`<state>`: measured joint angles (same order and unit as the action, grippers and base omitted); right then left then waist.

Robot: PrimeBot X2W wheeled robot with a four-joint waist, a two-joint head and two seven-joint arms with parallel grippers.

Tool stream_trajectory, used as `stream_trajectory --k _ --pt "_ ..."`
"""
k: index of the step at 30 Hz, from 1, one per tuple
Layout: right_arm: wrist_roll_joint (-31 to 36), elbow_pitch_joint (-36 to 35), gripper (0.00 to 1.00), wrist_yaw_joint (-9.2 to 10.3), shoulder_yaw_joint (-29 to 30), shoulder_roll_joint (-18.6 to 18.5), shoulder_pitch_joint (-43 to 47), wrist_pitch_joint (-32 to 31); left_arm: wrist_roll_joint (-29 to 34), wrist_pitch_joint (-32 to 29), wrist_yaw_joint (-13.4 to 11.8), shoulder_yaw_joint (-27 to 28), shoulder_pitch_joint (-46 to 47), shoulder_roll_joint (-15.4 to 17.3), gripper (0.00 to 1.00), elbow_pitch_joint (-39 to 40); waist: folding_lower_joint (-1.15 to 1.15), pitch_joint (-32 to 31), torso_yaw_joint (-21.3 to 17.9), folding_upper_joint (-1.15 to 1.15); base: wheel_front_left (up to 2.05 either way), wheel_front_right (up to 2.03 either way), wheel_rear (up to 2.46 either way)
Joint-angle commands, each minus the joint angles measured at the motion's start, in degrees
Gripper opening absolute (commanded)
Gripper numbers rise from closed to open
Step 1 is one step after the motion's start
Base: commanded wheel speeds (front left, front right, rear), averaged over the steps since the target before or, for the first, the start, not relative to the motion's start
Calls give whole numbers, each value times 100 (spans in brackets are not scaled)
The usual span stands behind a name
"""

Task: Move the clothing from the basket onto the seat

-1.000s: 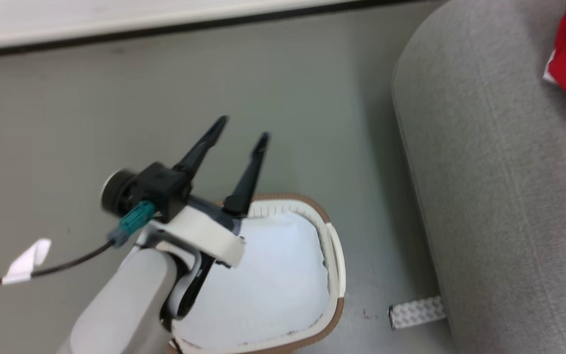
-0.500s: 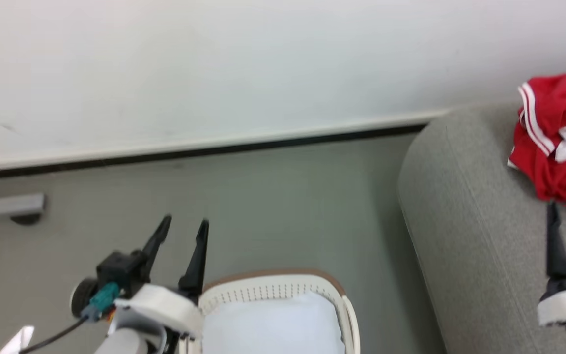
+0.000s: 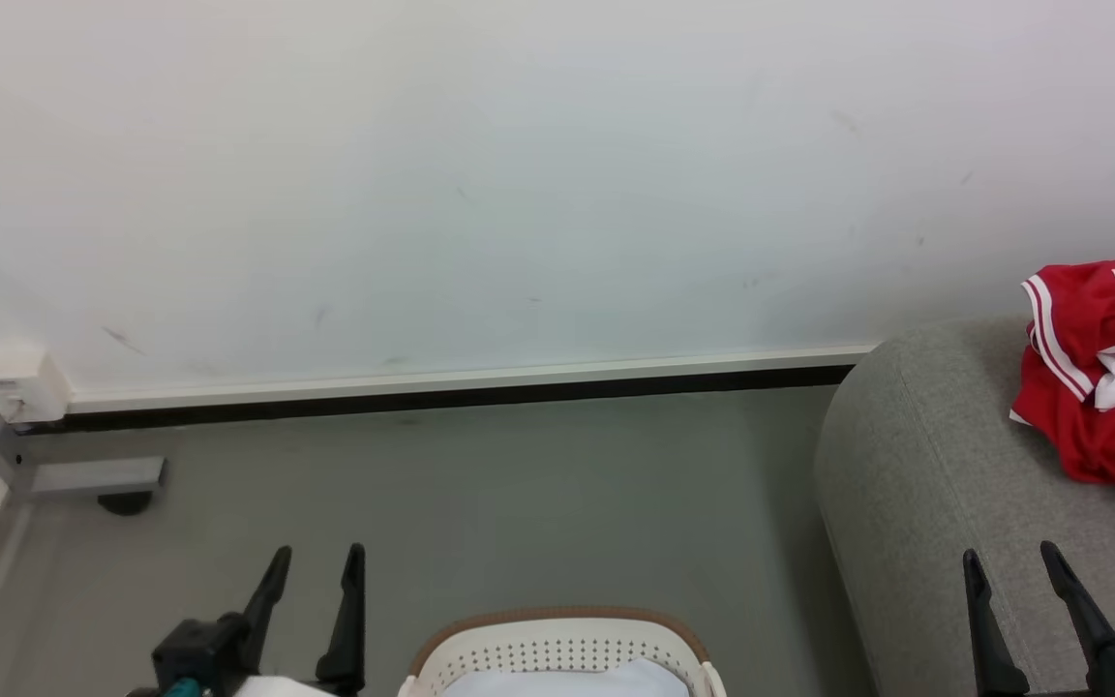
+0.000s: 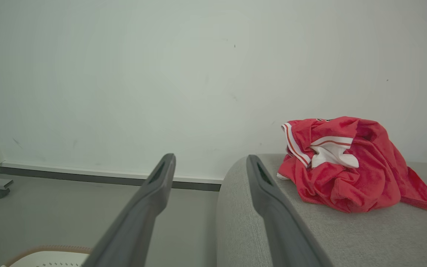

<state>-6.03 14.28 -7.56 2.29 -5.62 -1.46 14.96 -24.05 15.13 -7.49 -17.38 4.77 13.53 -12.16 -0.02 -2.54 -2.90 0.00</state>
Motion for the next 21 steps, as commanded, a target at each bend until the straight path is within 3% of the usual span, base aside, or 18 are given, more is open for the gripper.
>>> stream_trajectory --k 1,15,16,21 --pt "53 31 100 14 -27 6 120 16 138 1 34 97 -181 -41 100 28 2 -85 12 0 0 0 0" --pt "-29 286 100 14 -127 108 218 16 492 2 430 488 -441 -368 100 -159 2 -253 129 0 0 0 0" --pt "-12 267 0 0 -135 94 159 0 489 0 448 464 -407 -383 0 -160 2 -253 130 0 0 0 0" --pt "-279 437 0 -1 -71 133 116 -141 243 -97 481 521 -425 -432 0 -311 2 -244 135 0 0 0 0"
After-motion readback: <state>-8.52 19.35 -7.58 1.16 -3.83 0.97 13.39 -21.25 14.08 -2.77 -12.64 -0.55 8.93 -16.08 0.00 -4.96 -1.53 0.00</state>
